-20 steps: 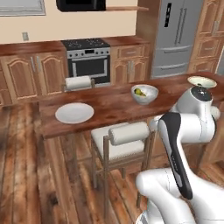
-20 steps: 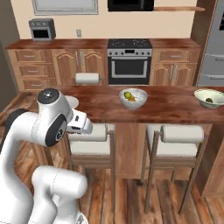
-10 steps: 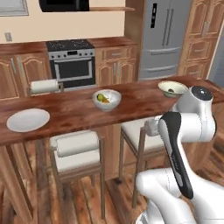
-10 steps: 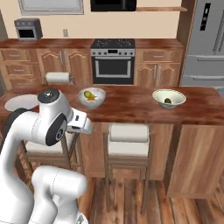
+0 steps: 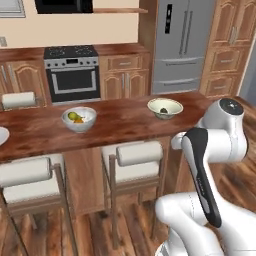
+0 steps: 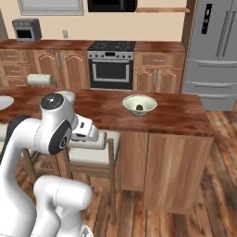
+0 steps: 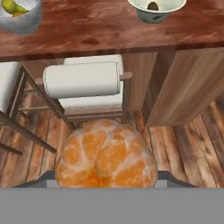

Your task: Take the fruits from the plate on the dining counter and place two fruits in each bowl.

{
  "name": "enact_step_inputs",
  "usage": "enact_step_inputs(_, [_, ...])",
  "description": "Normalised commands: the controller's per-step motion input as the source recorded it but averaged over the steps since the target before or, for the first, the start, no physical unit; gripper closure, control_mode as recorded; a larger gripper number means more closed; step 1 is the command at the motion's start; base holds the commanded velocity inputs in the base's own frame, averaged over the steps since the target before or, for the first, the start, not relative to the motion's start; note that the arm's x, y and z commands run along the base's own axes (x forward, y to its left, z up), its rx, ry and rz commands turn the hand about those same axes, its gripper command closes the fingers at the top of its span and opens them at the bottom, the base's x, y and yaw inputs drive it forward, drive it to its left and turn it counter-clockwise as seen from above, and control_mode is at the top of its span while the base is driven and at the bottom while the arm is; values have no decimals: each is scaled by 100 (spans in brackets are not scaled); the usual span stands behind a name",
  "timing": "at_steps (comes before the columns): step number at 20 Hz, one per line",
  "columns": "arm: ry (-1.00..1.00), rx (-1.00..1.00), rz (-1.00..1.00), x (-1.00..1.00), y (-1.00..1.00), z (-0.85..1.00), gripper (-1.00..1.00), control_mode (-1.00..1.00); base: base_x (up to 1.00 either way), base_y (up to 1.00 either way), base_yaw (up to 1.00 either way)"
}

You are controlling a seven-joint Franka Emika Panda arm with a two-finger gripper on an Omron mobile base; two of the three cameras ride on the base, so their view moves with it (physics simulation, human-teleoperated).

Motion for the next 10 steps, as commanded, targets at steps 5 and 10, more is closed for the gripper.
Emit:
enact_step_inputs(5, [0,0,0,0,0,0,100,100,46,-100,30])
enact_step_inputs(10, [0,0,0,0,0,0,100,100,77,-76,22])
